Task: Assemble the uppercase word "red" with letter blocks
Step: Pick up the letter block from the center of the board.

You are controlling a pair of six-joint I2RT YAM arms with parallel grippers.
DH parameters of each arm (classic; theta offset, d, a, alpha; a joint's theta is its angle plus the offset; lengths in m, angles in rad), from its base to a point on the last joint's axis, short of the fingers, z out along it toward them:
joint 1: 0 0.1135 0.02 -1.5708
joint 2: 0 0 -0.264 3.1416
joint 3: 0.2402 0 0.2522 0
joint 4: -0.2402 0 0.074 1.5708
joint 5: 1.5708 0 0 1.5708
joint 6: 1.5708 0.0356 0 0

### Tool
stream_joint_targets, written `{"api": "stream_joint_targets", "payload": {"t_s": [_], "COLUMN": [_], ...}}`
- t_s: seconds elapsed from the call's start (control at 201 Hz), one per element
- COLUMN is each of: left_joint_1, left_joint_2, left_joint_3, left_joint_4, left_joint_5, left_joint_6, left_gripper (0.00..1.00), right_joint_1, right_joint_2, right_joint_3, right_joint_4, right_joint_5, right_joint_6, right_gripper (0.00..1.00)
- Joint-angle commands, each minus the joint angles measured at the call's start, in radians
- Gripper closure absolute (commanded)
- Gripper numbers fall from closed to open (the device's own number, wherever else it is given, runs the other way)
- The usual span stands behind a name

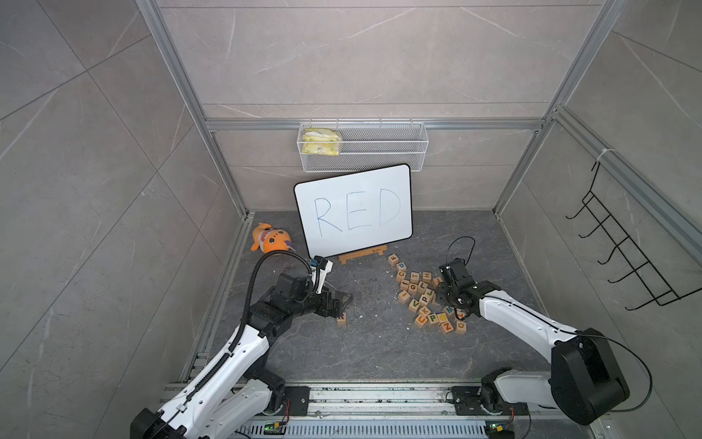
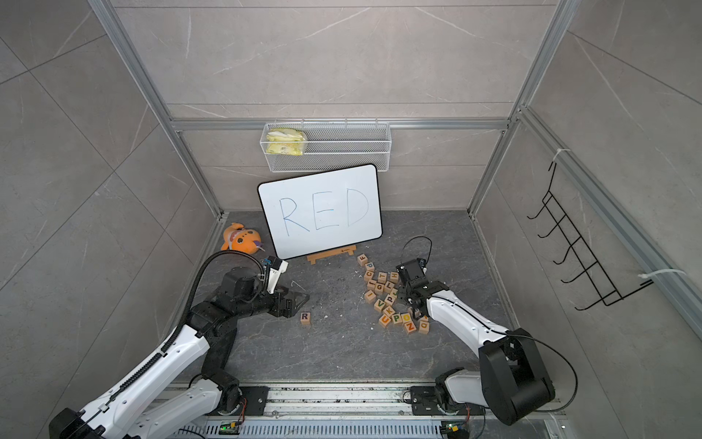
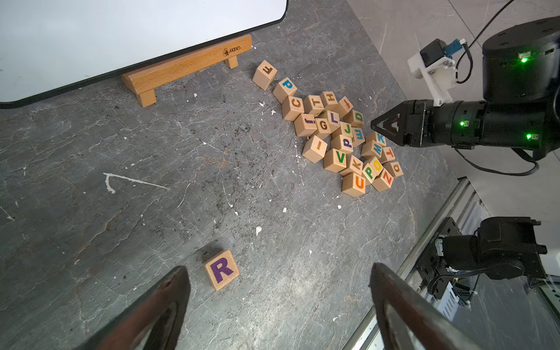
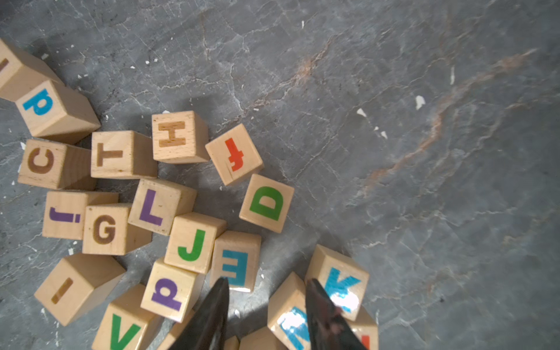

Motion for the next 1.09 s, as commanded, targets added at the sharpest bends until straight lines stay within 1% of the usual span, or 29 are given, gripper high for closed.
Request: {"api": "stream_joint_targets", "payload": {"t_s": [0.0, 0.179, 0.403, 1.09], "left_joint_1": [-0.004, -0.002, -0.003, -0.002], "left_joint_2": [0.014, 0.005, 0.001, -0.001], "left_joint_3": [0.027, 0.025, 0.025, 0.024], "left_joint_4": [-0.018, -0.022, -0.023, -0.027], "left_joint_5": [0.024, 0.013, -0.005, -0.014], "left_joint_6": [-0.008, -0.003, -0.003, 0.001], "left_gripper": [0.04, 0.04, 0.04, 0.04], "right_joint_1": [-0.015, -0.023, -0.025, -0.026], "right_joint_2": [0.030, 0.066, 0.088, 0.110], "right_joint_3": [-0.012, -0.012, -0.022, -0.028], "right_joint_4": [0.058, 0.070, 0.078, 0.093], "right_joint_5": [-0.080, -0.102, -0.112, -0.133], "right_joint_6": [-0.038, -0.044, -0.052, -0.050], "right_gripper": [0.56, 0.55, 0.56, 0.56]}}
